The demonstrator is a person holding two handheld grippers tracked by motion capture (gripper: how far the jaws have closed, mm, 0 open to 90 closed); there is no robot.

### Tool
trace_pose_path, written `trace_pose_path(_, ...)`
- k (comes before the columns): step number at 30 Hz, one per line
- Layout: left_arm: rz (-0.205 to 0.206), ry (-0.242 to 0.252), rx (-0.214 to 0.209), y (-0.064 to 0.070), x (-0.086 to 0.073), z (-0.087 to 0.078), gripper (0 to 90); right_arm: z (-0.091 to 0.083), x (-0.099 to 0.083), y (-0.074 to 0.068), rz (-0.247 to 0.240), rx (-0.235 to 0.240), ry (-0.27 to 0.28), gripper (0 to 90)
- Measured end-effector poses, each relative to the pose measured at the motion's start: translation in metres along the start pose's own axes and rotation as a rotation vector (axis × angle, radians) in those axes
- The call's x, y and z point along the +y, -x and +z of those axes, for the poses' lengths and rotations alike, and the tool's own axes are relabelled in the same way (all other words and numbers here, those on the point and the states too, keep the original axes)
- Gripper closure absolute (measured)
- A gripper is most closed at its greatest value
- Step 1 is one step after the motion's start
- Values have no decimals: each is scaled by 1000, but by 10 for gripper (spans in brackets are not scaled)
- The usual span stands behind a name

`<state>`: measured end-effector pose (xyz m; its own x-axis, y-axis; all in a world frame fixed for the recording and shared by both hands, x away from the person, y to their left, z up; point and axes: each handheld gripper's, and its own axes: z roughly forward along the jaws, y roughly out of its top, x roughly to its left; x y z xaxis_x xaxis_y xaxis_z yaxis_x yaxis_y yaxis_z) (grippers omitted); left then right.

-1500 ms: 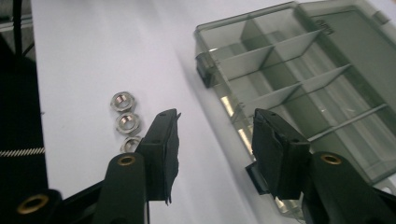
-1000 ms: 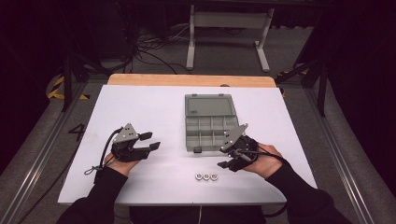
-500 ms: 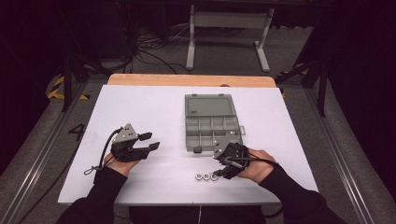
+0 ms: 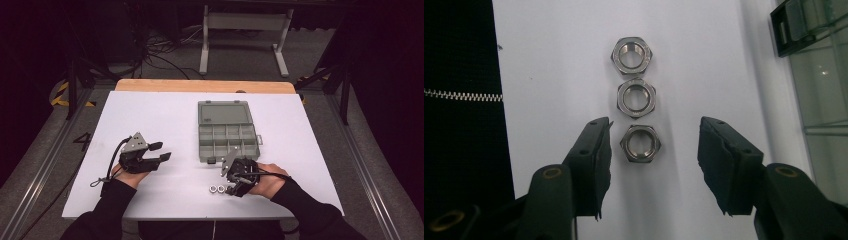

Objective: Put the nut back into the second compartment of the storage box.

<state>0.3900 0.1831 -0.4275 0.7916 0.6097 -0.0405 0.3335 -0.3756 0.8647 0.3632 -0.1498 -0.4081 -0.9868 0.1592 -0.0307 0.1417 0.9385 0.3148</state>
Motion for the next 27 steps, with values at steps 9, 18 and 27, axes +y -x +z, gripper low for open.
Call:
trace_pose_path(9,-5,0,-2,-1,0,0,468,9,2,-1,1,5,-50,540)
trace_pose_path(18,-5,0,-3,-1,-1,0,468,13,3,-2,-18,12,-80,591)
trace_pose_path(27,-11,-3,-6,0,-1,1,469,16,5,-3,-30,24,-98,670)
